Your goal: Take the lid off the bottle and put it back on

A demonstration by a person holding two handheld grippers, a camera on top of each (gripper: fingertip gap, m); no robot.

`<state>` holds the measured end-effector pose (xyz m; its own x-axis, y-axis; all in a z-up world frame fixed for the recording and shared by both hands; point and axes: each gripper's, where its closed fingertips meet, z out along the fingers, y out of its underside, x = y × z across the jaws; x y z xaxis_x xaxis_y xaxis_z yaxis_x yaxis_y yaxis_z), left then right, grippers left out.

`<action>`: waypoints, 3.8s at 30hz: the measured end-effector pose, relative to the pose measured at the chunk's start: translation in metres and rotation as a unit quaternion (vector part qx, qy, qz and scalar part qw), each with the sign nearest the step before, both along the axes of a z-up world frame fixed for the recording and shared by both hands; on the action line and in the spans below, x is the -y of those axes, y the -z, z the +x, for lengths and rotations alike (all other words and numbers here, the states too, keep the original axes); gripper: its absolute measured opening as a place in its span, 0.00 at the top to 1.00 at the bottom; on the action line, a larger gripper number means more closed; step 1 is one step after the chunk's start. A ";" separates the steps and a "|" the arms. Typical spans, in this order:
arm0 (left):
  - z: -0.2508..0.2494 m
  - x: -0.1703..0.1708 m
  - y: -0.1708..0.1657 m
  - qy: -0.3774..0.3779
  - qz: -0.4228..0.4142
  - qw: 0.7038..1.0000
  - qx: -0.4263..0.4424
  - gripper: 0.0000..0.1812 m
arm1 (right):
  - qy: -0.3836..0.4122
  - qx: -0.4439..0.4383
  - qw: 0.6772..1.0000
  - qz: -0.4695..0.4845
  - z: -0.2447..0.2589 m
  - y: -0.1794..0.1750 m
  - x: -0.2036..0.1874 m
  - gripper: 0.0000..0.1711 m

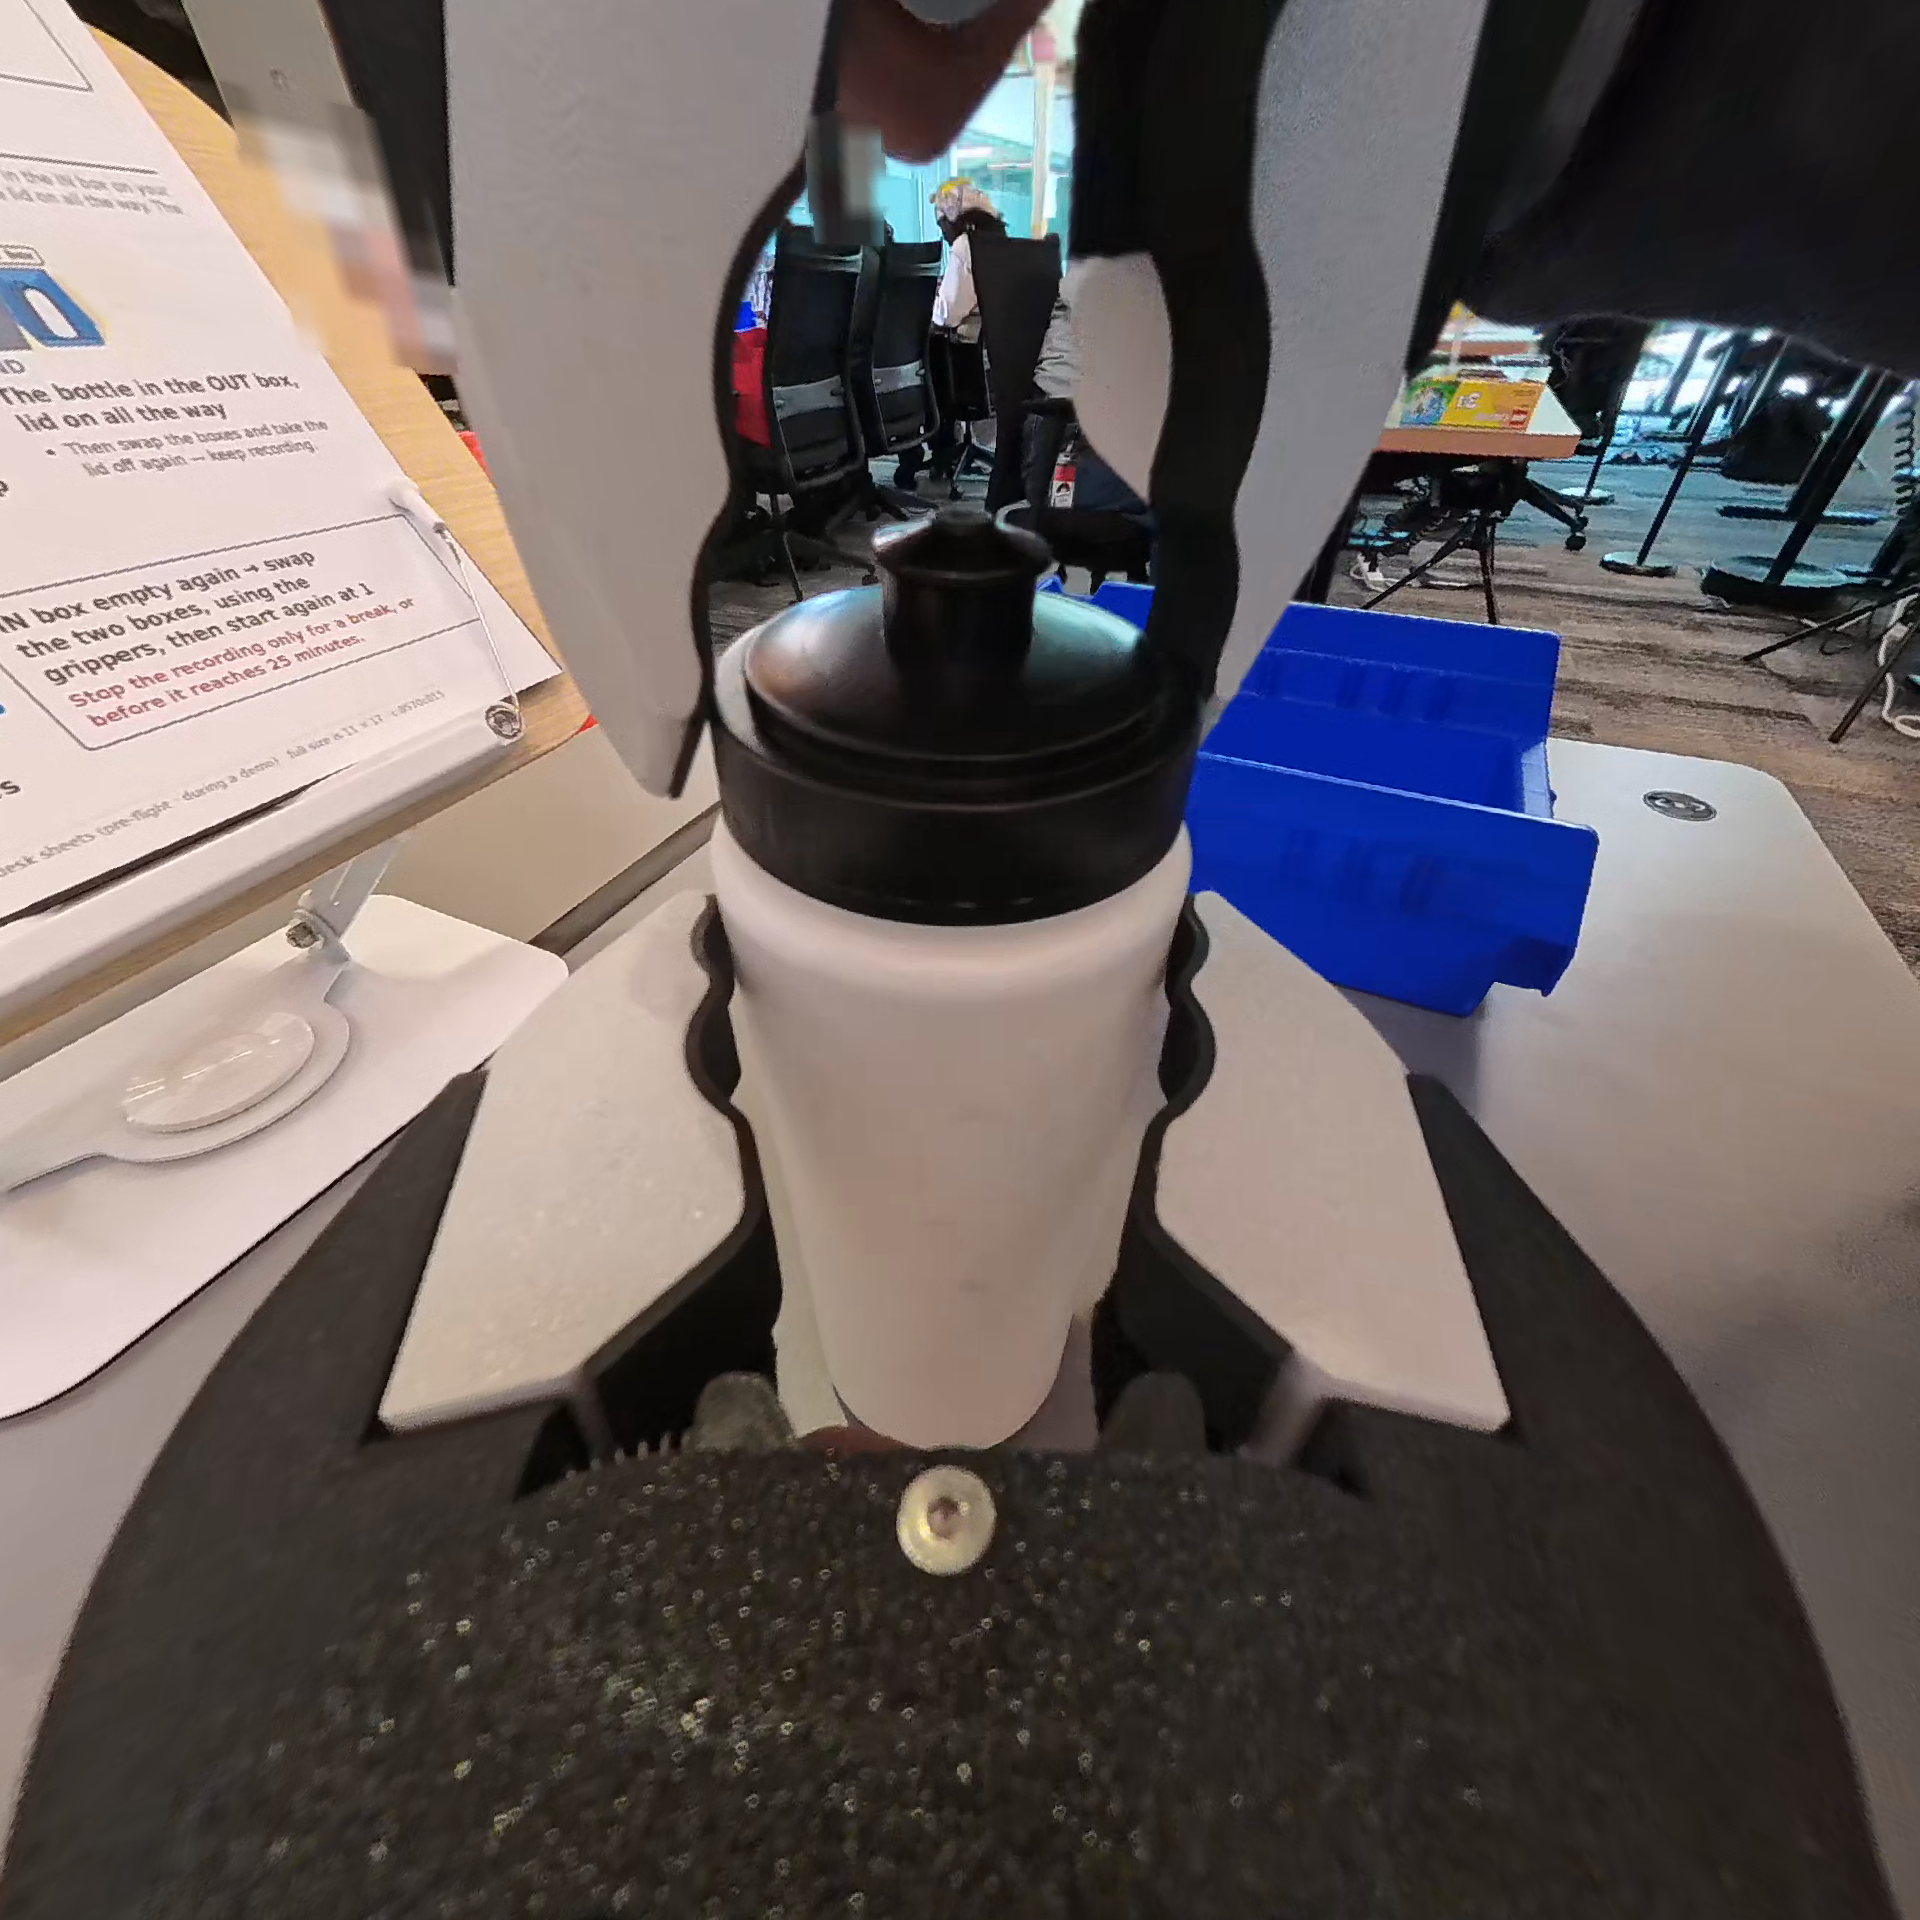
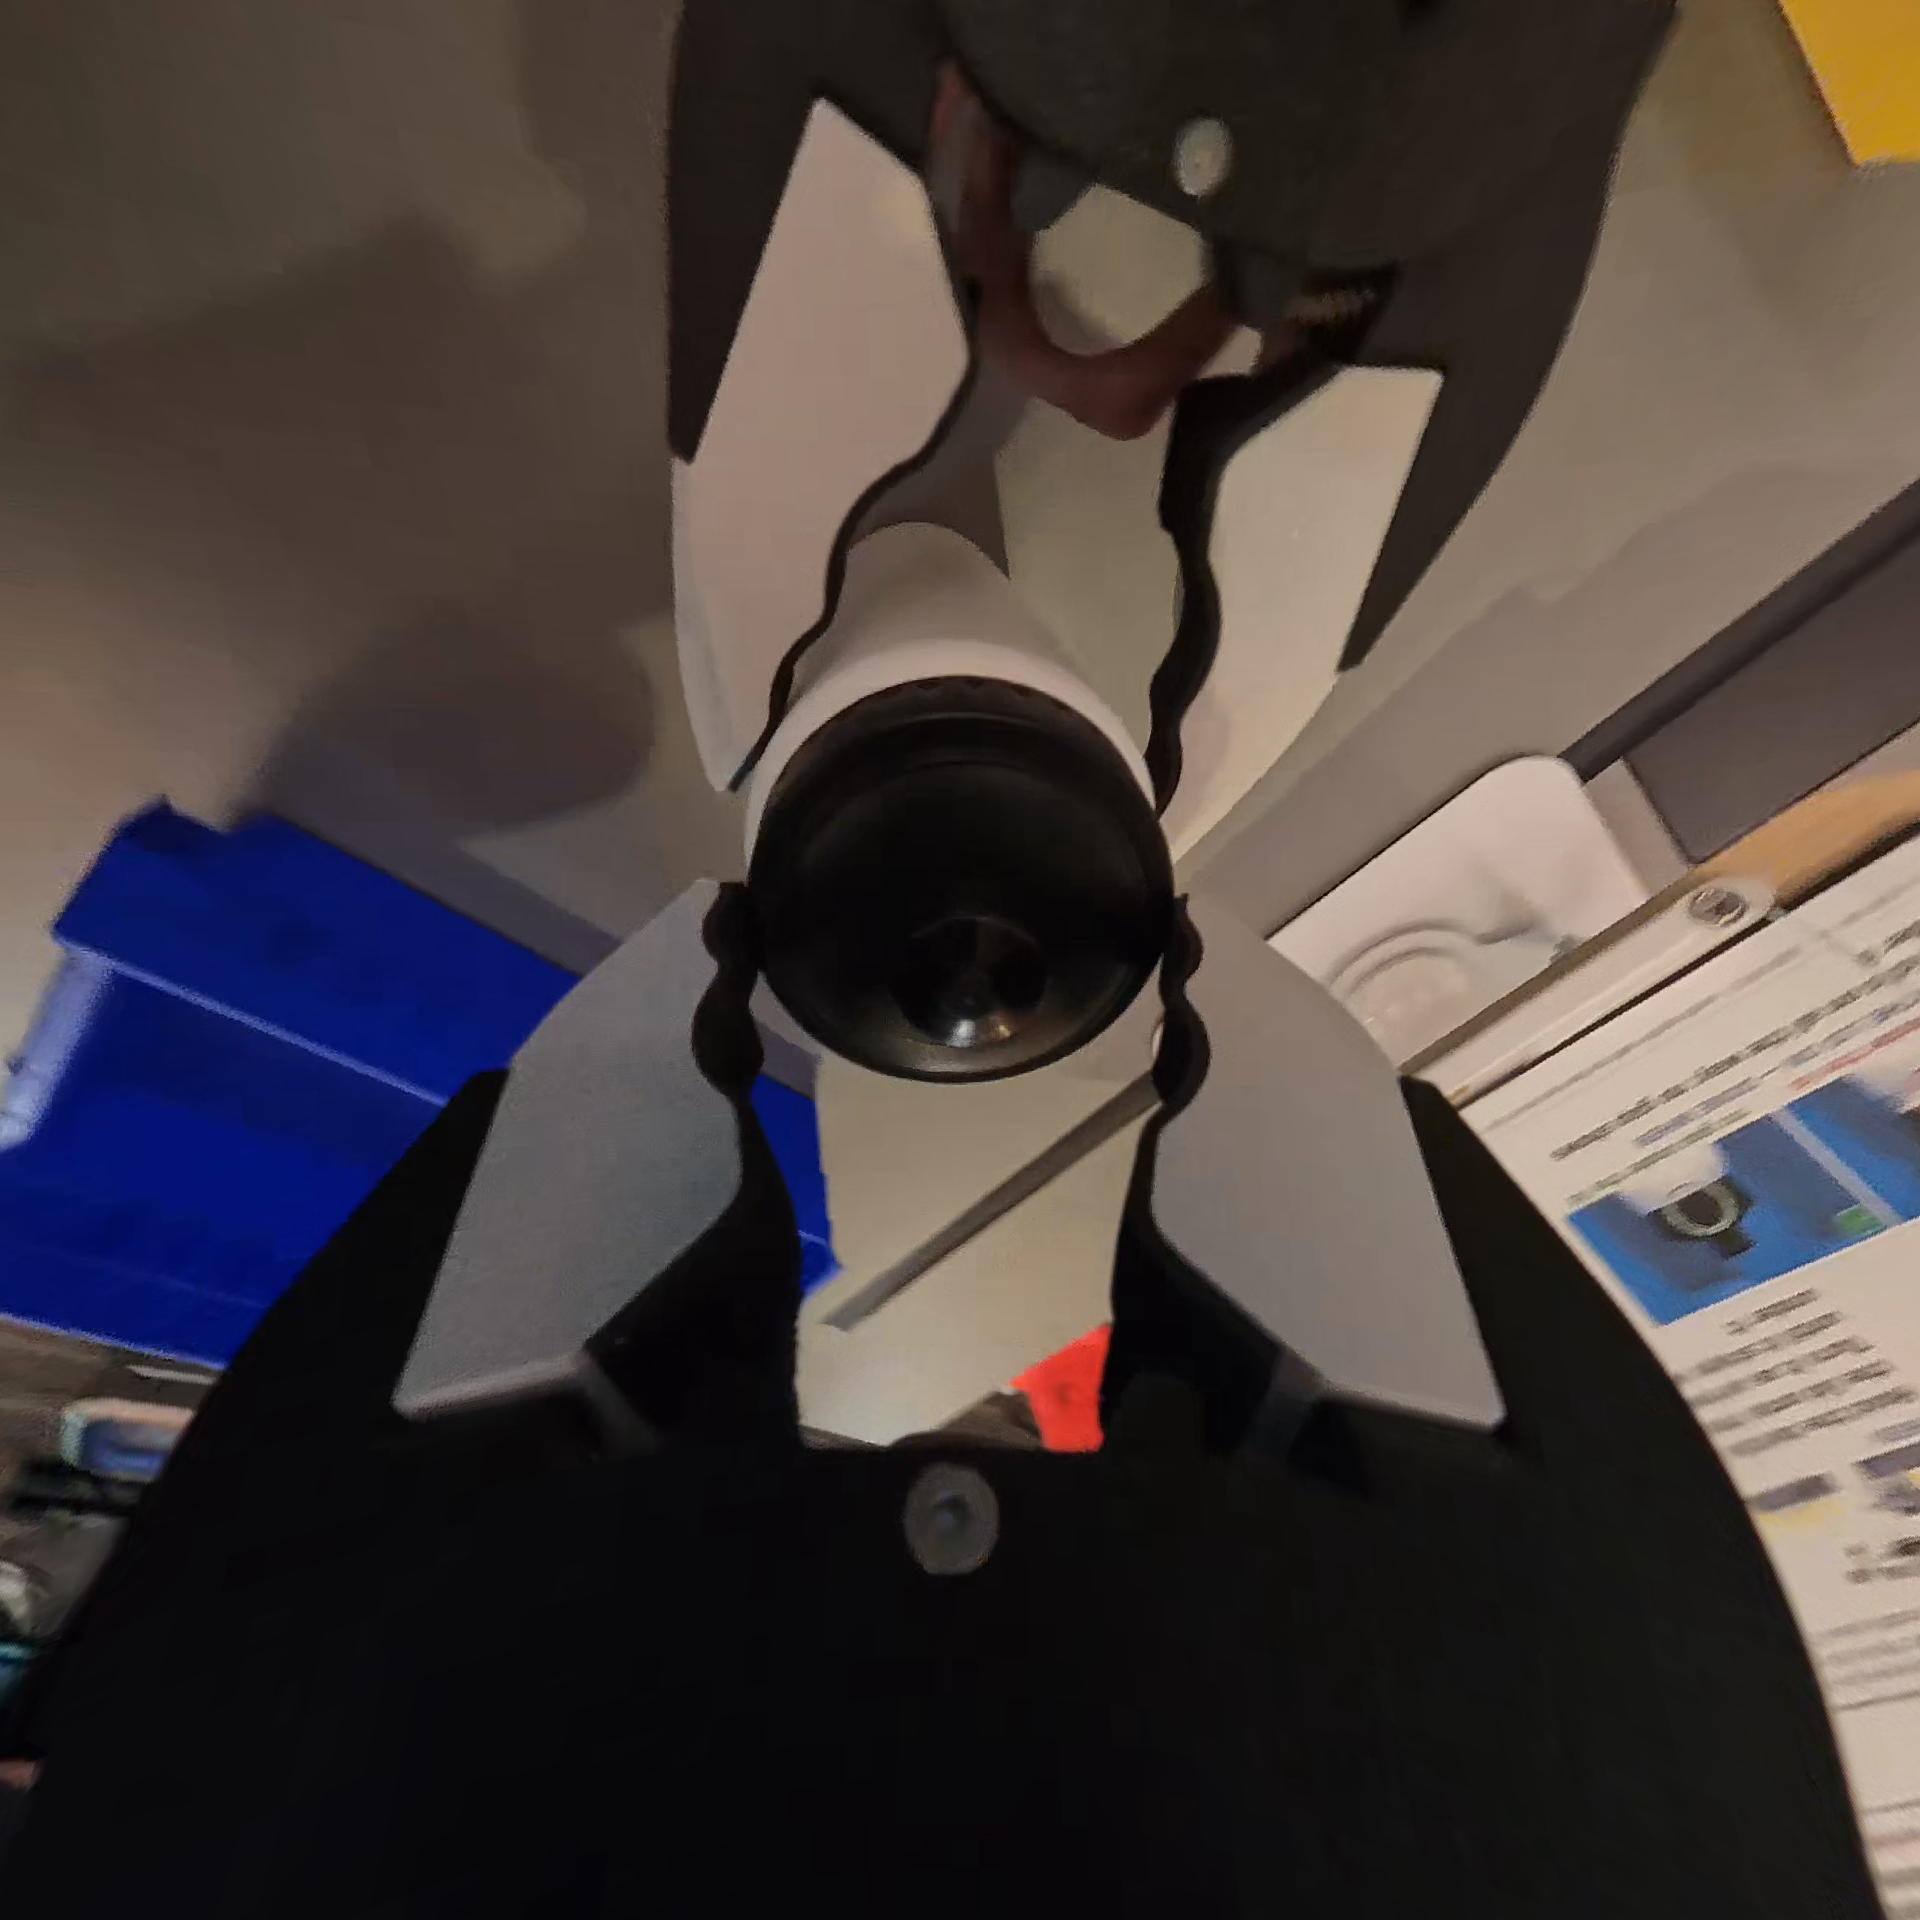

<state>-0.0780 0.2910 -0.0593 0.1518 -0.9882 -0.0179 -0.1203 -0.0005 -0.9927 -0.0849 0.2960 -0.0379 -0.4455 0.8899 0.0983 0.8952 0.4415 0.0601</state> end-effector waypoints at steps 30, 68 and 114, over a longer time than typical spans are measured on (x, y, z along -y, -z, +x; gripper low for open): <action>0.004 -0.002 0.000 -0.021 -0.010 1.000 0.009 0.56 | 0.511 -0.223 0.829 0.027 -0.008 -0.036 0.003 0.37; 0.001 0.007 0.003 0.022 -0.016 1.000 0.006 0.56 | -0.107 0.040 0.993 -0.024 0.000 0.003 0.008 0.55; 0.001 0.006 0.003 0.010 -0.023 1.000 0.016 0.57 | 0.327 -0.096 0.940 -0.012 -0.001 -0.005 0.011 0.58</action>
